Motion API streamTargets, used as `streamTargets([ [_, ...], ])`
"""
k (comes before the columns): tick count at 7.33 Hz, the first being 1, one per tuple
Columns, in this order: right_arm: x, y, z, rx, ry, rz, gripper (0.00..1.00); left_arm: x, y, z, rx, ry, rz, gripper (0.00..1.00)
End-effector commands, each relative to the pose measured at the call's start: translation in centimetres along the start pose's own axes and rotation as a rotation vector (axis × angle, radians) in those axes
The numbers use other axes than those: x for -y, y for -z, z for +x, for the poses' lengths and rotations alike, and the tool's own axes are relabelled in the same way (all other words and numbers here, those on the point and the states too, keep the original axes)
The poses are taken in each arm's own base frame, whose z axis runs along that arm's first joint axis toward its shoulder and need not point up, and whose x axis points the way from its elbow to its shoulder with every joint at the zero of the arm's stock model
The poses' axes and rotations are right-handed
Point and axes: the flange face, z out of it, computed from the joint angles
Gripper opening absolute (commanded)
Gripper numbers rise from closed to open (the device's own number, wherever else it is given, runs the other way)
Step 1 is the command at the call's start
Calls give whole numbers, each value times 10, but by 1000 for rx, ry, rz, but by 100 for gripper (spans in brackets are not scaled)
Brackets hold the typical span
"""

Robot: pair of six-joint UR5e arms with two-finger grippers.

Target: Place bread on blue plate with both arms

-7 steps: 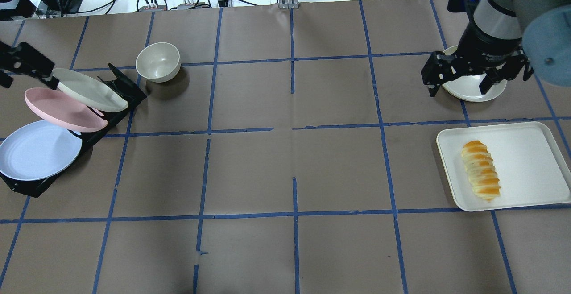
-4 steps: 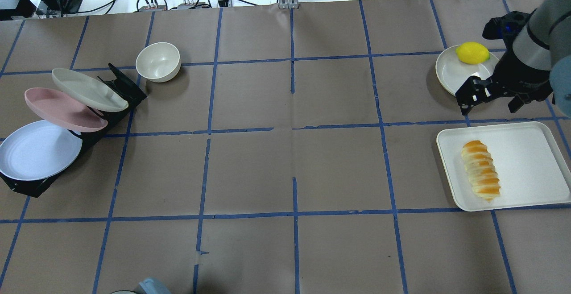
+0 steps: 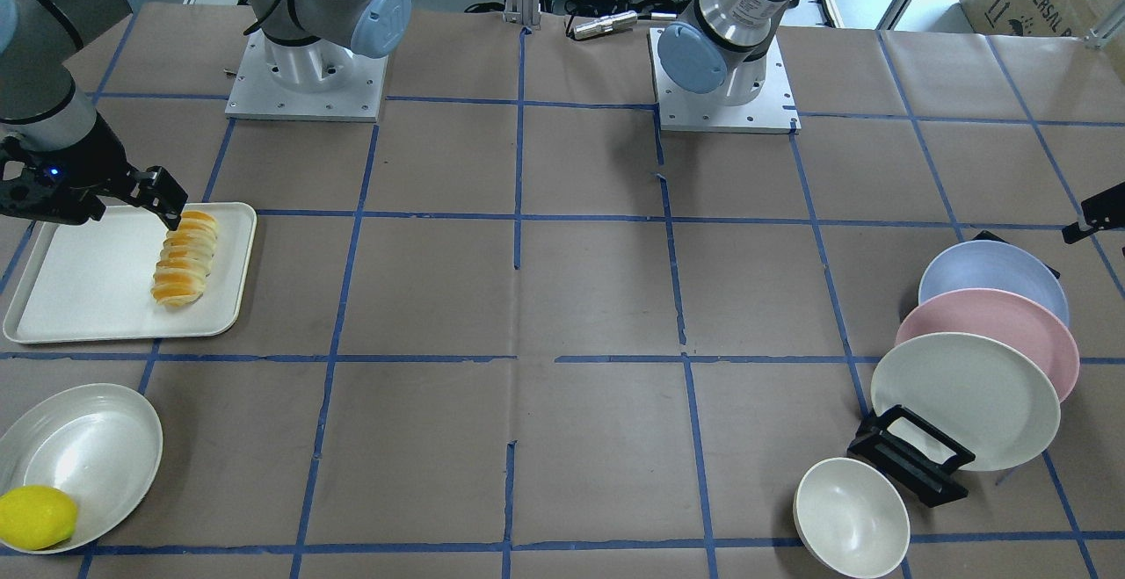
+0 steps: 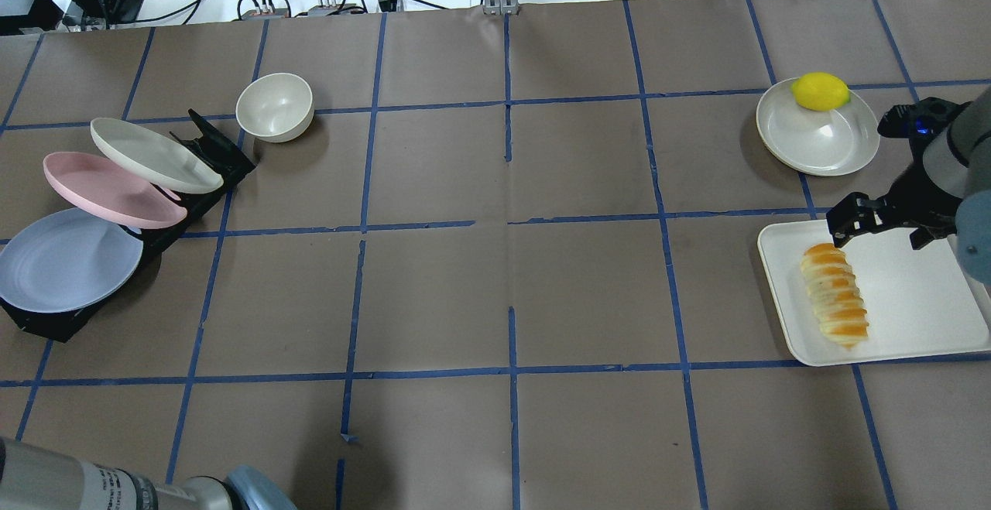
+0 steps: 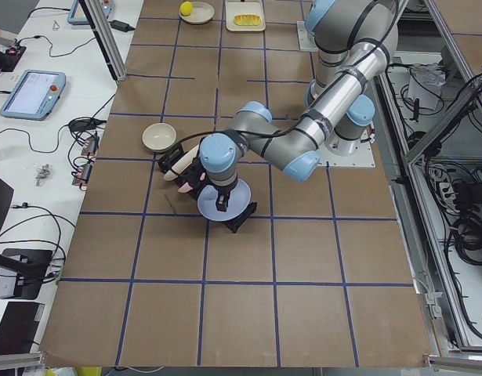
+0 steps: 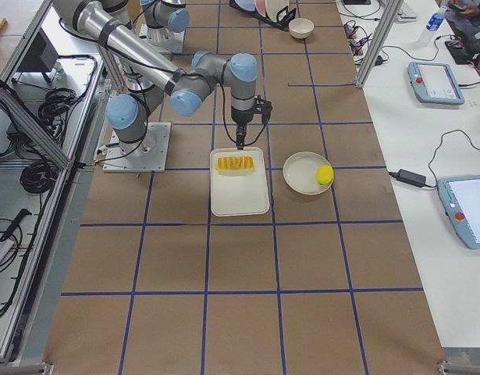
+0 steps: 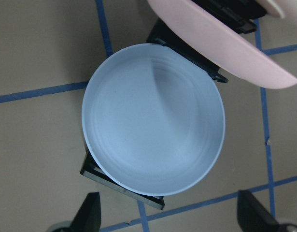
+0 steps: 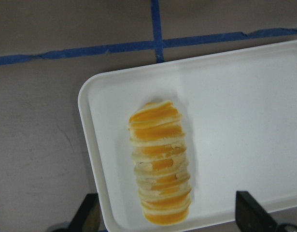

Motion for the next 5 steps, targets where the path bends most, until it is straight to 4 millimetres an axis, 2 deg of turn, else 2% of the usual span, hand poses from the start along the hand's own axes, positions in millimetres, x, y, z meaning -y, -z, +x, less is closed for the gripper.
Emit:
streamTargets([
  [1,8,-27,6,-3,16,1,99,23,-39,-46,-37,-60,-21,98],
  [3,19,-61,7,6,15,0,99,43,-81,-60,-84,-75,-51,99],
  [5,9,-89,1,-3,13,39,98,49,-92,-66,-95,-85,-56,91],
])
